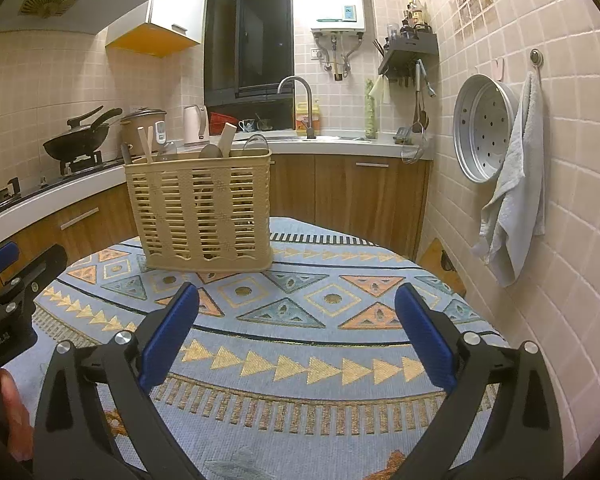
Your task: Organize utensils
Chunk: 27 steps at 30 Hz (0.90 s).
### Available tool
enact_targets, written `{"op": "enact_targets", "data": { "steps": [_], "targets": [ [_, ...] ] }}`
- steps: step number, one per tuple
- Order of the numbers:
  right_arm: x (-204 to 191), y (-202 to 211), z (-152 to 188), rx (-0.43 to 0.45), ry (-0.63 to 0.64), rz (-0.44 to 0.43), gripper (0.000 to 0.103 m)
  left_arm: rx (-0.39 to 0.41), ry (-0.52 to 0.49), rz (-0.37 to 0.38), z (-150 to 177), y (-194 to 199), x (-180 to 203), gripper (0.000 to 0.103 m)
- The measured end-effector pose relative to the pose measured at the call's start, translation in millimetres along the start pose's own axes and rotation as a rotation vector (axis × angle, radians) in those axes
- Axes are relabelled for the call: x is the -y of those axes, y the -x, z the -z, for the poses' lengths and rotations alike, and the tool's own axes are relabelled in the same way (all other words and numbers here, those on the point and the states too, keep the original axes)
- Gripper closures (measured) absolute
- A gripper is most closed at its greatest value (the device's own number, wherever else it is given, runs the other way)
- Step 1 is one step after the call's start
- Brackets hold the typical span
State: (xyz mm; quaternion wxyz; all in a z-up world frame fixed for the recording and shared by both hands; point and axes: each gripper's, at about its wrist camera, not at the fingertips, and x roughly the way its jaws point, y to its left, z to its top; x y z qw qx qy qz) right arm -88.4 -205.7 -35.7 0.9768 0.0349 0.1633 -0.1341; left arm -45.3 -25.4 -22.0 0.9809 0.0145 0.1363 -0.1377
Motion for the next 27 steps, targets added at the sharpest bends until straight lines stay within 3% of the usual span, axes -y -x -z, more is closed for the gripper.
{"op": "enact_targets", "data": {
  "steps": [6, 27],
  "targets": [
    [6.9, 7.1, -1.7, 0.031, -0.031, 0.001, 0.009, -0.005, -0.003, 0.003, -0.2, -1.9, 0.8, 0.008],
    [10.9, 4.2, -2.7, 0.016, -0.054, 0.000, 0.008, -0.010, -0.017, 0.003, 1.1, -2.3, 3.3, 0.008]
  ]
}}
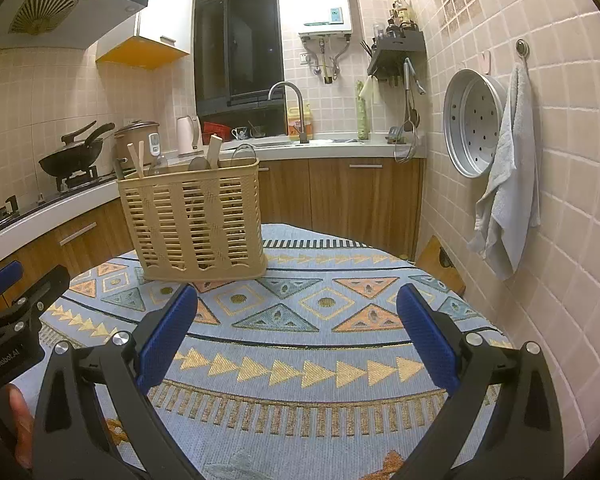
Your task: Organize utensils
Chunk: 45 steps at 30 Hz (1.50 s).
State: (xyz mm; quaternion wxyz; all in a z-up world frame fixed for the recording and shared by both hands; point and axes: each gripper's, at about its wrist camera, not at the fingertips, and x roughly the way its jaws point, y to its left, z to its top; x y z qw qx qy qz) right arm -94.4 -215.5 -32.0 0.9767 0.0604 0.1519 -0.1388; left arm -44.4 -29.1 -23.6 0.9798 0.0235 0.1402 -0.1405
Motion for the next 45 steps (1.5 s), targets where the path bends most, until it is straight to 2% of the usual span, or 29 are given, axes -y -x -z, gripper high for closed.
{"op": "enact_targets", "data": {
  "steps": [45],
  "targets": [
    [-13.6, -6.0, 5.7, -0.027, 0.076, 0.021, 0.008, -0.002, -0.011, -0.012, -3.6, 0.2, -1.8, 0.008]
  ]
}}
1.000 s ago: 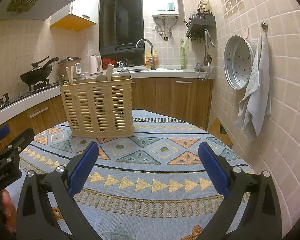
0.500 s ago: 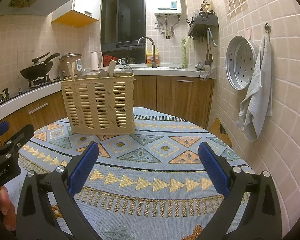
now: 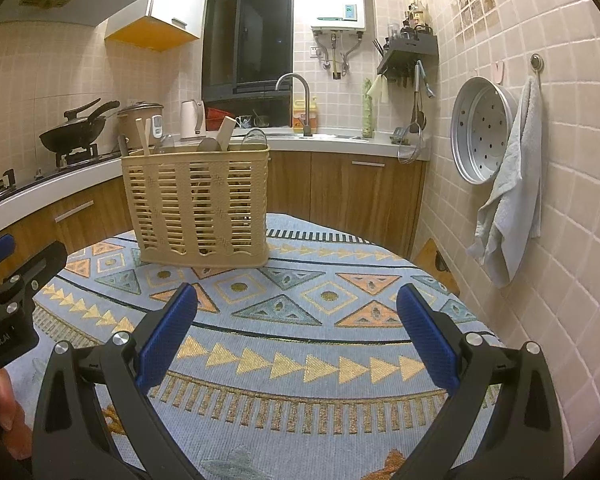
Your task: Organize utensils
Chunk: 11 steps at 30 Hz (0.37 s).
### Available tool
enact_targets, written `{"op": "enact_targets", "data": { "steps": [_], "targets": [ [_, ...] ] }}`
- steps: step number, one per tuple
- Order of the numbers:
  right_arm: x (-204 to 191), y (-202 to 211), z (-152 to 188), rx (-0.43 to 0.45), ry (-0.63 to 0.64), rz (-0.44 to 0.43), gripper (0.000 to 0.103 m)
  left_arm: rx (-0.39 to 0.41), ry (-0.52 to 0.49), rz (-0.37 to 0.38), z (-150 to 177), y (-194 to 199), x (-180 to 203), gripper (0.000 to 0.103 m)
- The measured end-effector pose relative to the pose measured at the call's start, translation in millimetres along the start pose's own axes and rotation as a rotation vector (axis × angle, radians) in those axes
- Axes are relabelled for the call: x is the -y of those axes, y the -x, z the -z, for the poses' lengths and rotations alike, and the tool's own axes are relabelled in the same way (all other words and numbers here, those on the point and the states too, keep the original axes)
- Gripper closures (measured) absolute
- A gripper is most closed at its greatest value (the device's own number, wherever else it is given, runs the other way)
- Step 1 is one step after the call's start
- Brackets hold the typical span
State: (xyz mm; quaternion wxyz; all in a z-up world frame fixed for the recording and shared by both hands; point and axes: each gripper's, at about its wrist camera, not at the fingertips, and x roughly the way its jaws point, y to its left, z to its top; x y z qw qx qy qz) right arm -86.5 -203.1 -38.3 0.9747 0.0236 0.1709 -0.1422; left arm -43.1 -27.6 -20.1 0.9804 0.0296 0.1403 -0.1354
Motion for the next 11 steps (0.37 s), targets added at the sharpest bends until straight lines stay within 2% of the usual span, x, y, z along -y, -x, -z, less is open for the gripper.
{"op": "enact_targets", "data": {
  "steps": [11],
  "targets": [
    [-0.3, -0.7, -0.1, -0.003, 0.001, -0.001, 0.008, 0.009, -0.009, 0.029, 0.6, 2.2, 1.1, 0.007]
  ]
}}
